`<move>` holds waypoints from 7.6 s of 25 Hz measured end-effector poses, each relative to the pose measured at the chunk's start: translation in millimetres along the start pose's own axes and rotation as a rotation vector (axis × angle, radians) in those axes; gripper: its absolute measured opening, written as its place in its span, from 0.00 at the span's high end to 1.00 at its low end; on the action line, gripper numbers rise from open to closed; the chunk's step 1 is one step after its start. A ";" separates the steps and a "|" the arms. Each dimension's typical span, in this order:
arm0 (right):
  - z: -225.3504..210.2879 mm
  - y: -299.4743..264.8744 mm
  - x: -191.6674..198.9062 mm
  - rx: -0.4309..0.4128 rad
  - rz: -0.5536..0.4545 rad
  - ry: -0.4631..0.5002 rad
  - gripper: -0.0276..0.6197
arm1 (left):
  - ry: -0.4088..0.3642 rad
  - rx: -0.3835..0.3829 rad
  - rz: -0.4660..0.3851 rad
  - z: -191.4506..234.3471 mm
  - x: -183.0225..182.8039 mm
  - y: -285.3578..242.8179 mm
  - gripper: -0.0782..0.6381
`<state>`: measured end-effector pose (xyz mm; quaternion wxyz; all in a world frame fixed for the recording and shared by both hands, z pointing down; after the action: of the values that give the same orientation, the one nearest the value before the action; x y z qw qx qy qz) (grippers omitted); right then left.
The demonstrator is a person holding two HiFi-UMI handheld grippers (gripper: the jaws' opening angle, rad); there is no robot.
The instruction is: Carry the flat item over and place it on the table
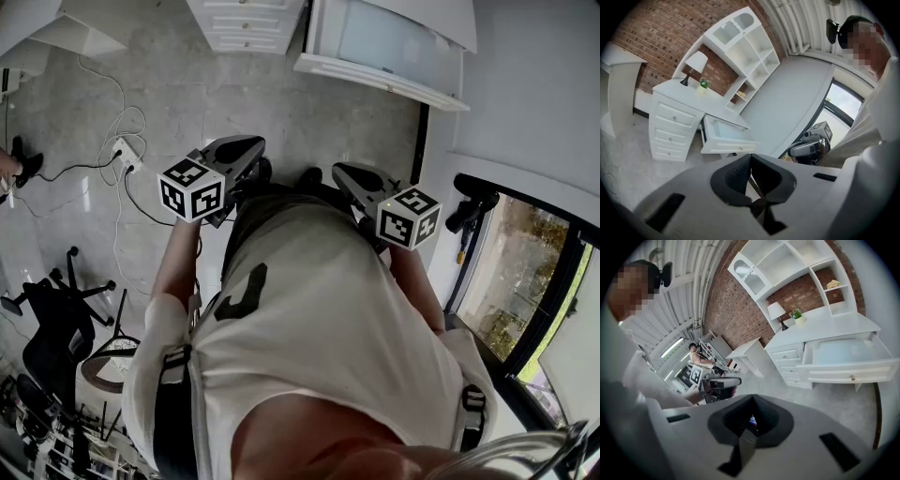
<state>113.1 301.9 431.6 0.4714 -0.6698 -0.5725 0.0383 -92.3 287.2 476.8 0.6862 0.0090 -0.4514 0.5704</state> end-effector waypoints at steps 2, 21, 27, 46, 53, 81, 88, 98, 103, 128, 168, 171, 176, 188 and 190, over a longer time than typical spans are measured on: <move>1.1 8.1 6.2 -0.003 -0.010 0.026 0.94 | -0.017 0.017 -0.007 -24.6 1.7 -13.5 0.86; -64.9 144.1 143.1 -0.149 -0.230 -0.202 0.94 | -0.042 0.130 0.269 -211.3 89.6 -167.9 0.86; -74.8 146.2 152.9 -0.173 -0.199 -0.214 0.94 | -0.098 0.037 0.307 -222.7 96.9 -174.0 0.86; -72.1 121.2 68.5 0.004 -0.136 -0.052 0.94 | -0.018 0.012 -0.300 -157.1 -80.5 -102.8 0.86; -20.6 74.3 -10.0 -0.009 -0.050 0.315 0.94 | -0.040 -0.112 -0.339 -98.4 -109.2 -70.4 0.86; -1.9 71.3 -104.1 -0.278 -0.130 0.537 0.95 | -0.066 -0.240 -0.390 -93.5 -170.0 -93.3 0.86; -27.3 95.7 -108.1 -0.430 -0.135 0.498 0.95 | -0.080 -0.234 -0.383 -107.3 -187.0 -122.2 0.86; -57.2 131.1 -106.9 -0.584 -0.123 0.505 0.95 | -0.005 -0.281 -0.382 -98.2 -203.1 -144.2 0.86; -90.6 140.5 -114.2 -0.571 -0.169 0.381 0.94 | 0.055 -0.283 -0.423 -93.8 -210.1 -137.6 0.86; -182.5 149.5 -111.3 -0.556 -0.113 0.117 0.94 | 0.042 -0.492 -0.306 -88.8 -218.8 -164.2 0.86; -241.2 16.8 -231.5 -0.331 0.071 -0.326 0.94 | 0.151 -0.388 -0.128 93.8 -258.8 -155.7 0.86; -278.1 27.9 -216.8 -0.264 0.094 -0.390 0.94 | 0.132 -0.387 -0.064 92.2 -261.5 -187.2 0.86; -356.4 50.7 -199.9 -0.184 0.092 -0.481 0.94 | 0.134 -0.364 0.049 105.2 -261.7 -247.9 0.86; -521.4 92.6 -147.1 0.082 0.076 -0.638 0.94 | 0.267 -0.306 0.195 159.5 -240.1 -352.1 0.73; -539.4 90.6 -138.7 0.109 0.087 -0.654 0.94 | 0.301 -0.262 0.220 167.8 -238.5 -365.8 0.56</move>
<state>450.7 -117.4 600.7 0.2959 -0.6197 -0.6613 0.3017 108.7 -113.8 609.9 0.6747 -0.2147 -0.4125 0.5731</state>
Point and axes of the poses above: the fingertips, and each gripper's own axes: y backward along the fingers, z to its left, x out of its underside, the point moved 5 cm from there along y, backward along the fingers, and after that the axes turned 13 degrees about z, right-handed, at the moved point
